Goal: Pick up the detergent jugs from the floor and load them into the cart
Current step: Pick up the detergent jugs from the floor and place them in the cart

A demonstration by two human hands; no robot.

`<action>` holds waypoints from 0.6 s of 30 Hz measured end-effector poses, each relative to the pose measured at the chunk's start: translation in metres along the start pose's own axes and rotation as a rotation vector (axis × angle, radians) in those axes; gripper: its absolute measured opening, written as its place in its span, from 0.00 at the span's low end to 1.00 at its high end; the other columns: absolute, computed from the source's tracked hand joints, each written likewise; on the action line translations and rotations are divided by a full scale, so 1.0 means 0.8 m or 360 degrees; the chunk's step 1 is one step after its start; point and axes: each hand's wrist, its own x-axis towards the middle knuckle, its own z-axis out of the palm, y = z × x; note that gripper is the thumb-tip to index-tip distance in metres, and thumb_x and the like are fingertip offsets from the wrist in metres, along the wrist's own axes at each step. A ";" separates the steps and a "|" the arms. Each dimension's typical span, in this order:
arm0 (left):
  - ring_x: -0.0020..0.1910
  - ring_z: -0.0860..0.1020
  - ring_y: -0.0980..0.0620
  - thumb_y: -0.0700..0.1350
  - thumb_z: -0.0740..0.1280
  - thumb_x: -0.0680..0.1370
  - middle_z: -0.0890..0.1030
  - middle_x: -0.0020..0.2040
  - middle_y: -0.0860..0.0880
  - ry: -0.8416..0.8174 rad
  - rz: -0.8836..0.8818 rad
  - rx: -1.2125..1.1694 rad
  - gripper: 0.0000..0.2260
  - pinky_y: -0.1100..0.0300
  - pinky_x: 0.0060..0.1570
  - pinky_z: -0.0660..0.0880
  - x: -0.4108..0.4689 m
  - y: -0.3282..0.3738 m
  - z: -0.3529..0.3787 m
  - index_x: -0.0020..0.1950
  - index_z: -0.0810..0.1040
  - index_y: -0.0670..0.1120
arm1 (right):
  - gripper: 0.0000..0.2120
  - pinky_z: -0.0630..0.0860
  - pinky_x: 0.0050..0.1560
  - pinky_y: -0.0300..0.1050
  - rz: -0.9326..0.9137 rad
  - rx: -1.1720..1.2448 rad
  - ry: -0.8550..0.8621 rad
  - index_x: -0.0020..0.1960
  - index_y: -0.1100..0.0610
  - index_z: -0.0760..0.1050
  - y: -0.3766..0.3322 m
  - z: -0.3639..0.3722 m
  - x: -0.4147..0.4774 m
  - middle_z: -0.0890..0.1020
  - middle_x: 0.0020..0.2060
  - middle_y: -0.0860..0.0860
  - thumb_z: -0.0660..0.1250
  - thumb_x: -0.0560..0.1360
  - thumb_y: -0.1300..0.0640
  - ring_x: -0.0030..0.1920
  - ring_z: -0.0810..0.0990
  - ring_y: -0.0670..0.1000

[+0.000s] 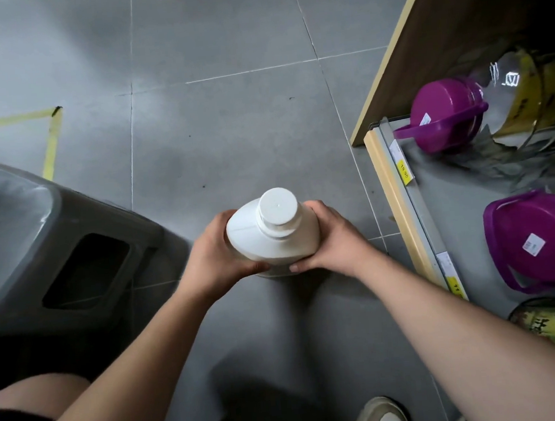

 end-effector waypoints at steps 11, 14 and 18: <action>0.57 0.77 0.69 0.53 0.87 0.58 0.80 0.56 0.65 0.0131 -0.0059 -0.0104 0.38 0.75 0.44 0.71 -0.084 0.160 -0.142 0.63 0.74 0.59 | 0.48 0.75 0.63 0.45 -0.0260 -0.0063 -0.0023 0.68 0.39 0.70 -0.176 -0.111 -0.067 0.78 0.64 0.42 0.87 0.51 0.43 0.64 0.76 0.45; 0.57 0.79 0.65 0.55 0.86 0.58 0.81 0.58 0.62 0.0139 -0.0027 -0.0082 0.38 0.74 0.46 0.72 -0.127 0.231 -0.210 0.65 0.75 0.58 | 0.50 0.74 0.62 0.43 -0.0302 -0.0088 -0.0024 0.69 0.38 0.69 -0.260 -0.157 -0.116 0.78 0.64 0.41 0.88 0.51 0.44 0.63 0.76 0.44; 0.56 0.74 0.77 0.55 0.86 0.58 0.80 0.58 0.66 0.0161 0.0030 -0.0050 0.39 0.80 0.46 0.69 -0.189 0.346 -0.317 0.65 0.73 0.61 | 0.48 0.71 0.62 0.38 -0.0380 -0.0005 -0.0008 0.68 0.40 0.71 -0.393 -0.236 -0.193 0.77 0.63 0.41 0.89 0.52 0.45 0.63 0.73 0.41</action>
